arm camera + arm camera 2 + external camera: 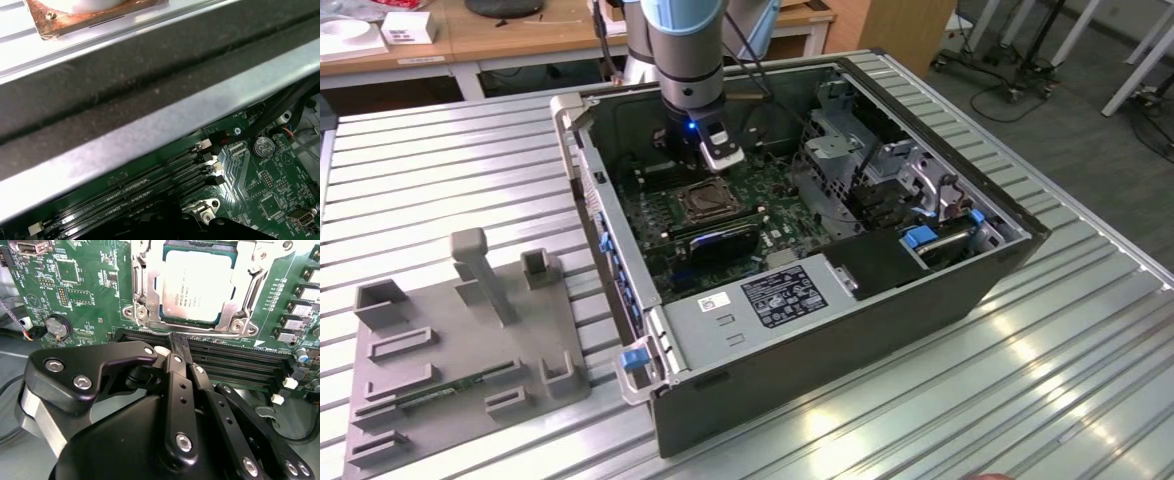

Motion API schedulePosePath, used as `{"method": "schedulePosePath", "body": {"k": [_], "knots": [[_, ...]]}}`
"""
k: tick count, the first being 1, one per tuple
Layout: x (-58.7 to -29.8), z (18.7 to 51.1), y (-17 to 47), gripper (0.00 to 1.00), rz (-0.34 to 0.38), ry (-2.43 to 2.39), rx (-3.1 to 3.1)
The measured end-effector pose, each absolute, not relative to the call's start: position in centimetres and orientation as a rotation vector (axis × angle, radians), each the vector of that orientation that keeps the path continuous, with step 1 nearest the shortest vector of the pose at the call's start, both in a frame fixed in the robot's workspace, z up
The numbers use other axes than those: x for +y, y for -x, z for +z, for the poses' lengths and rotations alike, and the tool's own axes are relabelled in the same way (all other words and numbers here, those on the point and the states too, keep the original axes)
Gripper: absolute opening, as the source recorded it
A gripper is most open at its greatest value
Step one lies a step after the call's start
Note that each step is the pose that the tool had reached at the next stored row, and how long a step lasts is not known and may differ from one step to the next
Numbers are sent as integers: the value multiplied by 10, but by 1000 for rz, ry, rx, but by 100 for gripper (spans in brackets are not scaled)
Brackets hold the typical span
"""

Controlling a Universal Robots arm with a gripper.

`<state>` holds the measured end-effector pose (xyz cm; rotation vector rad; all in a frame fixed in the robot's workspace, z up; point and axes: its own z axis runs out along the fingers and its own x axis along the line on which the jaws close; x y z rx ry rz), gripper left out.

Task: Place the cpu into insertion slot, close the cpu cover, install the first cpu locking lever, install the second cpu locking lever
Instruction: 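Install the first cpu locking lever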

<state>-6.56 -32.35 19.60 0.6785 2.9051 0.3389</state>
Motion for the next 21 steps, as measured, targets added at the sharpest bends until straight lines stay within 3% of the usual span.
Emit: {"method": "schedulePosePath", "body": {"k": [21], "knots": [[-323,191,66,11,337,-677,2904]]}}
